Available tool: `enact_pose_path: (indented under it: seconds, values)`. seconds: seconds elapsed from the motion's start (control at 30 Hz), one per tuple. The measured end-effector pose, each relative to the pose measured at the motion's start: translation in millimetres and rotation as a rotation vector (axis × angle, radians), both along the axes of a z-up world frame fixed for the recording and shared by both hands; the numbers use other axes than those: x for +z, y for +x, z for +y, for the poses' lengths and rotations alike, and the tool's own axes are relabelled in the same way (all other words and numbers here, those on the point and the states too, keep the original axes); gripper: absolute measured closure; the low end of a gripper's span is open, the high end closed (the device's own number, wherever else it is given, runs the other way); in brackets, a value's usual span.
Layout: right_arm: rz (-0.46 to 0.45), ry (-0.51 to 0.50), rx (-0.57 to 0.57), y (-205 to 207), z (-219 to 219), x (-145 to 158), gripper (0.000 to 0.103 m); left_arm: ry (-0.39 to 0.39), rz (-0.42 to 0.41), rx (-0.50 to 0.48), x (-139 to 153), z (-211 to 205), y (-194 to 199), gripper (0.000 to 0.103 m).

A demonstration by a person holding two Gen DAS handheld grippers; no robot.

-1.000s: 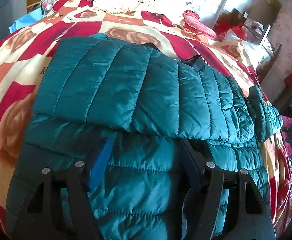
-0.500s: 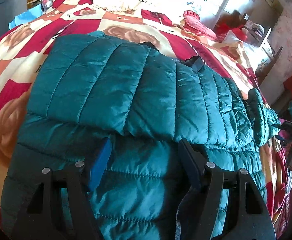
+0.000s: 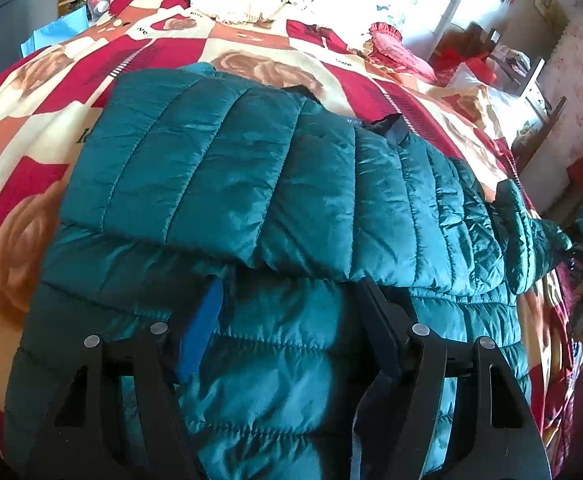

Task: Fold large clothes
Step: 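Grasp the sleeve cuff with the right tool and lift it over the jacket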

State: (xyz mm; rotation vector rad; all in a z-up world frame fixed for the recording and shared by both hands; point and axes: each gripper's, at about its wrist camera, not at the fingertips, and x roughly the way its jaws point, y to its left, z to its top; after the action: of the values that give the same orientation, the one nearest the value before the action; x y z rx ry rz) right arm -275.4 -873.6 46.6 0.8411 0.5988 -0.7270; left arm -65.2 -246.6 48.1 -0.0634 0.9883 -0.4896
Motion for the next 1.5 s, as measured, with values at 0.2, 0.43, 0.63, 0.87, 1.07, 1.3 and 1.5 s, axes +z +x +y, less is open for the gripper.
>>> enact_pose_path:
  seconds: [0.2, 0.43, 0.63, 0.87, 1.07, 1.3, 1.5]
  values:
    - [-0.112, -0.123, 0.104, -16.7, 42.9, 63.6, 0.095, -0.017, -0.025, 0.009, 11.5, 9.5, -0.2, 0.034]
    - [-0.15, -0.235, 0.266, -14.2, 115.4, 119.9, 0.095, -0.049, -0.037, 0.035, 25.0, 29.4, 0.5, 0.034]
    - [-0.125, -0.289, 0.403, 7.9, 181.9, 136.9, 0.095, -0.045, -0.064, 0.044, 33.3, 47.1, -4.1, 0.034]
    - [-0.105, -0.301, 0.552, 39.4, 253.8, 131.4, 0.095, -0.048, -0.078, 0.087, 37.1, 74.7, -1.9, 0.034]
    - [-0.094, -0.263, 0.7, 74.9, 314.2, 114.0, 0.095, -0.062, -0.072, 0.125, 35.5, 95.8, 2.6, 0.034]
    - [-0.094, -0.211, 0.856, 126.4, 395.5, 87.9, 0.095, -0.056, -0.056, 0.145, 26.1, 107.4, 7.1, 0.034]
    - [-0.069, -0.163, 0.959, 166.7, 461.5, 54.3, 0.095, -0.049, -0.039, 0.166, 18.4, 114.8, 10.7, 0.034]
